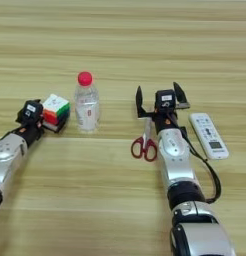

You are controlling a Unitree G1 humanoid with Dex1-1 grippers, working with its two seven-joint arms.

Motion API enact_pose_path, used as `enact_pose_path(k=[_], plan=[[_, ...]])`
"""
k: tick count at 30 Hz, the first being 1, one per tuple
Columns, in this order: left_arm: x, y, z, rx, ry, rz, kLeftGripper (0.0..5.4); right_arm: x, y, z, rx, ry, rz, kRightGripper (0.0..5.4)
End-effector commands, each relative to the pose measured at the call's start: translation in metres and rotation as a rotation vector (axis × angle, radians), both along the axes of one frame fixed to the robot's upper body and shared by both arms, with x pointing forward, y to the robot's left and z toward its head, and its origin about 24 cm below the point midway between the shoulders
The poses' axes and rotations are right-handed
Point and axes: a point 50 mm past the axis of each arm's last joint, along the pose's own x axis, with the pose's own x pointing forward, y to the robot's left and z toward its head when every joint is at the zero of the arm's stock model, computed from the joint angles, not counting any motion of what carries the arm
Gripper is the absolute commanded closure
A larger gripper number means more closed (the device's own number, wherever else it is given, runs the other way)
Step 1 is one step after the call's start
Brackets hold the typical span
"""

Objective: Move the objects on the table

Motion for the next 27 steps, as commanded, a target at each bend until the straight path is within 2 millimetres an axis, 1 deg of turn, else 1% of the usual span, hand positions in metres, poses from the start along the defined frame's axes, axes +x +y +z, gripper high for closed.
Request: enact_pose_path(k=[1, 3, 4, 10, 16, 23, 27], plan=[[0.005, -0.003, 0.001, 0.011, -0.003, -0.012, 0.01, 0.001, 0.003, 0.001, 0.002, 0.003, -0.003, 0.00], [0.005, -0.003, 0.000, 0.011, 0.001, -0.013, 0.01, 0.001, 0.003, 0.002, 0.003, 0.003, -0.003, 0.00], [0.005, -0.004, 0.000, 0.011, 0.002, -0.014, 0.18, 0.002, 0.003, 0.002, 0.003, 0.002, -0.004, 0.00], [0.005, -0.004, -0.002, 0.014, 0.008, -0.016, 0.62, 0.002, 0.003, 0.002, 0.003, 0.002, -0.004, 0.00], [0.002, -0.002, -0.004, 0.014, 0.009, -0.011, 1.23, 0.002, 0.004, 0.002, 0.004, 0.002, -0.004, 0.00], [-0.008, -0.001, -0.007, 0.011, 0.009, -0.009, 1.79, 0.002, 0.005, 0.002, 0.004, 0.000, -0.005, 0.00], [-0.021, 0.001, -0.010, -0.005, 0.014, -0.006, 2.11, 0.002, 0.005, 0.002, 0.005, -0.001, -0.004, 0.00]])
